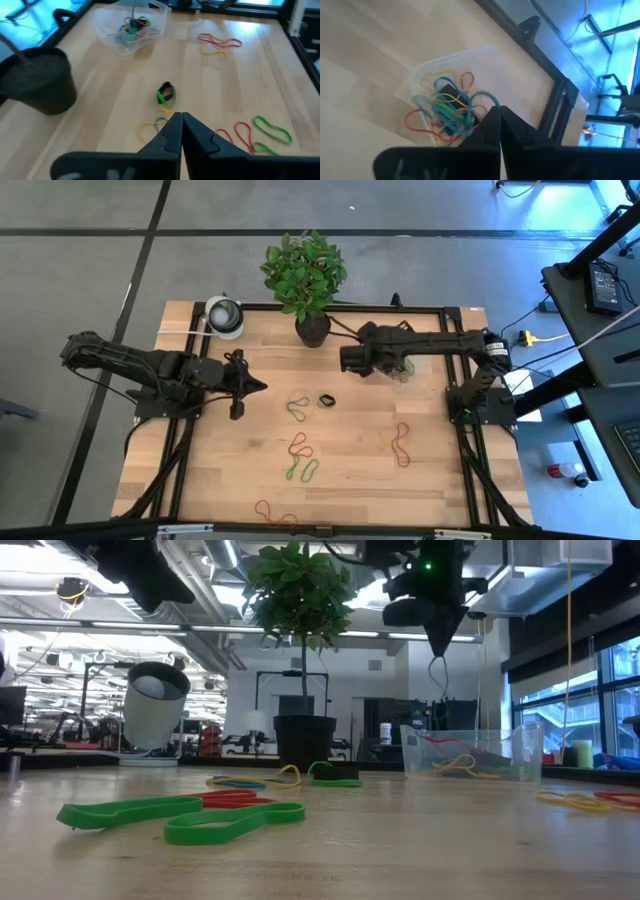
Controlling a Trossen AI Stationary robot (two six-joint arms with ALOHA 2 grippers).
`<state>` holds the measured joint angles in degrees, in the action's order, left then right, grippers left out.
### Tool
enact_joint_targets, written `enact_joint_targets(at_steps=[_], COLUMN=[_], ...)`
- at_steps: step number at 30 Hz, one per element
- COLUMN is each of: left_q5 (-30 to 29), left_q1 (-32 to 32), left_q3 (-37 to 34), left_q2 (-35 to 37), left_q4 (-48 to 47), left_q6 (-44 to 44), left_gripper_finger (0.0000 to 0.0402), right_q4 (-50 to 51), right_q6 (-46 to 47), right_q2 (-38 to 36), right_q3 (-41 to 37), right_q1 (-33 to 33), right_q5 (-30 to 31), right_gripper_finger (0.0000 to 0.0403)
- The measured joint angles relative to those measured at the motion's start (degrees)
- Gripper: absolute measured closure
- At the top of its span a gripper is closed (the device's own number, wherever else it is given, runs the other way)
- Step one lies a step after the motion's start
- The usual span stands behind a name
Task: Pick and place rubber bands into bin
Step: Put the bottom blue rubber band into the bin
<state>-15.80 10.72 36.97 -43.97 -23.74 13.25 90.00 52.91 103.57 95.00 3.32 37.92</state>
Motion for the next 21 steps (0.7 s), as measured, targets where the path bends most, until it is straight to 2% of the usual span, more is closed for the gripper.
enact_joint_targets(at_steps=[8,12,17,21], left_q5=[-4.02,-4.78,-5.24,-6.71], left_q1=[0.00,0.00,0.00,0.00], left_q3=[0.00,0.00,0.00,0.00], left_q2=[-0.02,-0.02,-0.02,-0.02], left_q4=[-0.05,-0.05,-0.05,-0.05], left_q6=[2.52,2.64,2.67,2.65], left_gripper_finger=[0.0396,0.0399,0.0398,0.0397], right_q4=[-0.03,0.01,-2.66,-8.70], right_q6=[-8.42,-10.75,-11.90,-12.43], right_q2=[-0.07,-0.07,-0.07,-0.17], right_q3=[-3.70,-9.67,-18.95,-24.10], right_q1=[4.62,6.30,7.11,8.46], right_q5=[-1.19,-8.91,-15.75,-18.13], right_gripper_finger=[0.0403,0.0403,0.0403,0.0401])
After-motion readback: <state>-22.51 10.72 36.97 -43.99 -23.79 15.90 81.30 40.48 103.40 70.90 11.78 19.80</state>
